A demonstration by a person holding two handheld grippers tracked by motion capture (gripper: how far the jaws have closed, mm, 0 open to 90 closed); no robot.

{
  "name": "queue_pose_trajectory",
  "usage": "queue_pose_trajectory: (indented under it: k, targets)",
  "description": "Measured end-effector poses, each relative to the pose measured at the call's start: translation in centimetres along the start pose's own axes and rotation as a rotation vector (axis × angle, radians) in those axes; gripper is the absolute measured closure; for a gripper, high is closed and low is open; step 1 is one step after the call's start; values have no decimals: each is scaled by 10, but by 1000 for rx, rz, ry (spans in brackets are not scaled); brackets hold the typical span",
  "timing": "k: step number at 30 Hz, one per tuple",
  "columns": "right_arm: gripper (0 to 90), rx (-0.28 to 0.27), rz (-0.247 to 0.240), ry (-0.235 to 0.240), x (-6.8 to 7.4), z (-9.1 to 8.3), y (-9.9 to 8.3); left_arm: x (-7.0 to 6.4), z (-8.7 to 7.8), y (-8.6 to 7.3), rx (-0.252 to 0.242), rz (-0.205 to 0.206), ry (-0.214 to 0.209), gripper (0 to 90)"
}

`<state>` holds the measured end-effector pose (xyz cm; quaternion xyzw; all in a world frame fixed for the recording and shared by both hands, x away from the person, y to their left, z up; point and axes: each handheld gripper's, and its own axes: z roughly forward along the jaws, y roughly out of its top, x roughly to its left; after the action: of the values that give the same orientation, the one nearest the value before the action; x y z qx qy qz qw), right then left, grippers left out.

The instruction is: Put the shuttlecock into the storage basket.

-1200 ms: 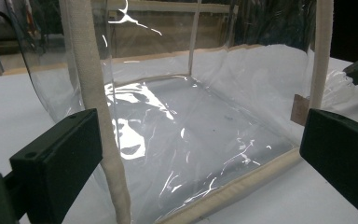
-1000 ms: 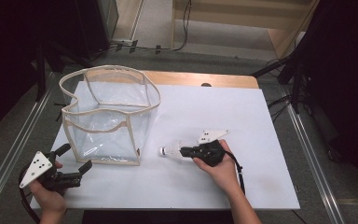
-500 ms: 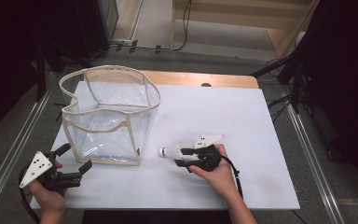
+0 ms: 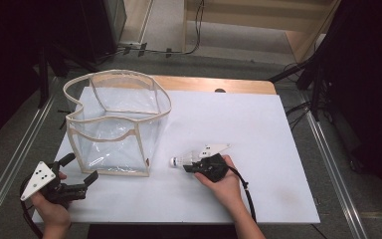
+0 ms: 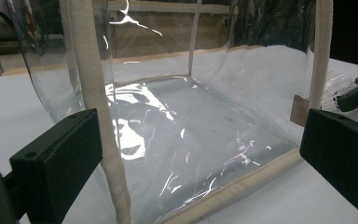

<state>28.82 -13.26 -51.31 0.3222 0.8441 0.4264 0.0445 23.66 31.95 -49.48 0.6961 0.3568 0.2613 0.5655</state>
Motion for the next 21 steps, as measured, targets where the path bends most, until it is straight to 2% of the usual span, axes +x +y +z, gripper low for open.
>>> queue_pose_trajectory:
  k: [6,21]
  targets:
    - [874,-22,-12,7,-1,-5,1,0,0,0,0,0,0,0]
    - [877,-83,-5,7,-6,-27,8,0,0,0,-1,1,-2,0]
